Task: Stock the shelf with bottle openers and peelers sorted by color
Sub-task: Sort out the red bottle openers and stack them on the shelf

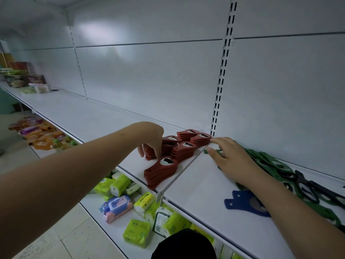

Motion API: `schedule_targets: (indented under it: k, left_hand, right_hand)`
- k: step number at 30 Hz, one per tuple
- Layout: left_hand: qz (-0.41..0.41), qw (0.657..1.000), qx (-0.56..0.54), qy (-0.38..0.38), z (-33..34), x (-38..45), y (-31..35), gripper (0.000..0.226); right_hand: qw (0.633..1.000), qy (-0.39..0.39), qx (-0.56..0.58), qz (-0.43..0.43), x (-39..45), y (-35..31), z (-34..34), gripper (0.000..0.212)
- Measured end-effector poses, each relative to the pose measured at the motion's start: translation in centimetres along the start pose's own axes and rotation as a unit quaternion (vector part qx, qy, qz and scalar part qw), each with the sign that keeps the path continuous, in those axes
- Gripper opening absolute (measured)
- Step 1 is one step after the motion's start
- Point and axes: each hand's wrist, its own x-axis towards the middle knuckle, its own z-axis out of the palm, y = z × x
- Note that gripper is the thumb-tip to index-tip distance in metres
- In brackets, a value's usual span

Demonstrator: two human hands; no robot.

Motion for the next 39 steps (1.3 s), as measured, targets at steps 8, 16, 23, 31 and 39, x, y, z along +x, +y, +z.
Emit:
schedule_targets:
  k: [8,16,23,31,39]
  left_hand:
    - [0.011,0.999,-0.029,0.036,0.4,0.1,0.4,0.029]
    - [0.034,0.994,-0.083,0.063,1.0,1.1,1.0,0.022]
    - [0.038,0.994,-0.104,0.014,-0.3,0.9,0.6,0.037]
    - [0.032,0.988,-0.149,0.009,-0.5,1.0,1.0,0.024]
    - [0.035,0.988,-0.147,0.028,-0.5,1.2,0.9,0.023]
  right_hand:
    - [1.000,0.003,0.002,0.006,0.0,0.0,-0.1,0.049]
    - [1.000,0.000,0.003,0.009,-0.1,-0.1,-0.2,0.049]
    - [1.000,-0.005,0.002,0.009,-0.1,-0.1,-0.2,0.050]
    - [0.999,-0.018,-0.031,0.000,-0.1,-0.3,-0.2,0.049]
    - [0.999,-0.025,-0.039,0.003,-0.2,-0.4,-0.3,0.049]
